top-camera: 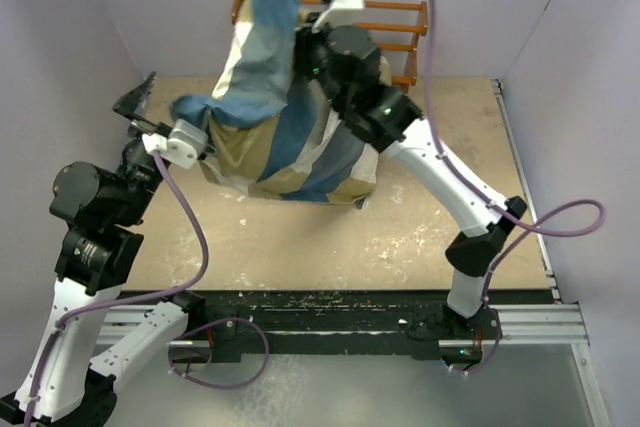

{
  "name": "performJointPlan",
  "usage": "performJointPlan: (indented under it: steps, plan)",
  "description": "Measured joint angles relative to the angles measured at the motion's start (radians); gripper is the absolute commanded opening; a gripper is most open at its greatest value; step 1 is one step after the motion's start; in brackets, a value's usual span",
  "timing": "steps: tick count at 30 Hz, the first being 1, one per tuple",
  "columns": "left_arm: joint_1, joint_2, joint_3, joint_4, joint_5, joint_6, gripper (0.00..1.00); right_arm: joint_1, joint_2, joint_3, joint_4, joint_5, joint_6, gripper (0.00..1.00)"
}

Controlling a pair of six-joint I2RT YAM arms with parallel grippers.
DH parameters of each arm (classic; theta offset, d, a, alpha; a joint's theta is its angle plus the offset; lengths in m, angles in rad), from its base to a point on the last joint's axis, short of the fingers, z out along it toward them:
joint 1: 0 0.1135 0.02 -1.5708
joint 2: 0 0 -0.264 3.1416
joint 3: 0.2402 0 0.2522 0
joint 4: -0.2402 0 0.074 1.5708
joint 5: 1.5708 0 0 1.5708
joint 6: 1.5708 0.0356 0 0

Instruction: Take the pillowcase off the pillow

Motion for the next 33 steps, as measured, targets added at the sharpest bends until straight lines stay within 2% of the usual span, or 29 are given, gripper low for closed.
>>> performJointPlan:
  steps: [3,7,10,16,22,27,33]
  plan:
    - [0.000,0.000,0.027,-0.017,-0.076,-0.049,0.96,-0.126,-0.077,-0.105,0.002,-0.018,0.057,0.00]
    - [0.000,-0.027,0.048,-0.132,0.007,-0.121,0.90,-0.291,-0.166,-0.220,0.006,-0.013,0.111,0.00]
    - [0.000,-0.028,0.070,-0.196,0.070,-0.138,0.90,-0.326,-0.187,-0.227,-0.006,0.002,0.126,0.00]
    - [0.000,0.012,0.108,-0.281,0.261,-0.130,0.85,-0.296,-0.175,-0.177,-0.091,-0.005,0.169,0.00]
    - [-0.027,0.166,0.192,-0.314,0.537,-0.177,0.86,-0.209,-0.012,0.116,-0.266,0.004,0.266,0.00]
    - [-0.229,0.299,0.172,-0.315,0.517,-0.145,0.88,-0.103,0.035,0.162,-0.322,0.008,0.326,0.00]
    - [-0.272,0.386,0.124,-0.233,0.379,-0.099,0.86,-0.048,-0.002,0.071,-0.317,-0.027,0.374,0.00]
